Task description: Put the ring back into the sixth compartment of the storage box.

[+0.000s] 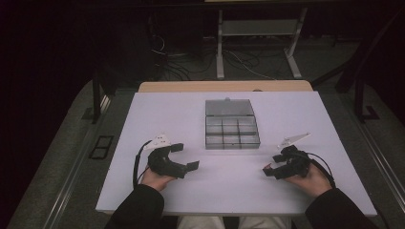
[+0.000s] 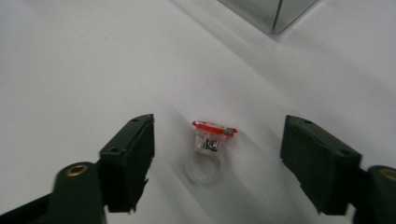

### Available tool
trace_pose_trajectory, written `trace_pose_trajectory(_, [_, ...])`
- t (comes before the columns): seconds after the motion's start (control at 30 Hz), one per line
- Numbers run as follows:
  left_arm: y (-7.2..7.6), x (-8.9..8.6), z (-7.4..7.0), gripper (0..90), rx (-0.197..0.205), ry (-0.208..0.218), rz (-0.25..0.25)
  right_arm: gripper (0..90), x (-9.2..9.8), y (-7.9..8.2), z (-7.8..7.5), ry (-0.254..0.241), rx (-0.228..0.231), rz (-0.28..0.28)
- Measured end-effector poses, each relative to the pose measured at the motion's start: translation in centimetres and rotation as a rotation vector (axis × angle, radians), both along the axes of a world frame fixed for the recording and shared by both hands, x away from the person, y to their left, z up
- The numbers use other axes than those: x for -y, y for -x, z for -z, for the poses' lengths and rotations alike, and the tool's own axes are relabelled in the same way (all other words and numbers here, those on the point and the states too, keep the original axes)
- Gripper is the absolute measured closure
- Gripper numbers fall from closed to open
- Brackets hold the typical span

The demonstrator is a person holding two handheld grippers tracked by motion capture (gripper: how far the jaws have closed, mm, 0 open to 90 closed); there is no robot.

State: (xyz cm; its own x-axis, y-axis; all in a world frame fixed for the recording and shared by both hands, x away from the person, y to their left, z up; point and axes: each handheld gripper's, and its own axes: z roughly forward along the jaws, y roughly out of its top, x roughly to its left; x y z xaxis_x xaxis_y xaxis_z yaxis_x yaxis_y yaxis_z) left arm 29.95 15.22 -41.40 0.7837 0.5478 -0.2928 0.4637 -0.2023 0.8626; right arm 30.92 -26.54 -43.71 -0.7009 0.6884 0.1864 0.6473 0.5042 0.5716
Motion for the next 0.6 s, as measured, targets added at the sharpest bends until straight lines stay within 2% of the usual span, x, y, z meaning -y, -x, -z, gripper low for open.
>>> trace_pose_trajectory(0.23, [0.7,-0.2,0.4,0.0,0.002,-0.002,0.001,43.1,0.2,0.3,0.2,0.032,0.026,-0.002])
trace_pose_trajectory(0.6, [1.3,-0.5,0.9,0.0,-0.004,-0.002,-0.009,60.7,0.3,0.4,0.1,0.052,0.047,0.004])
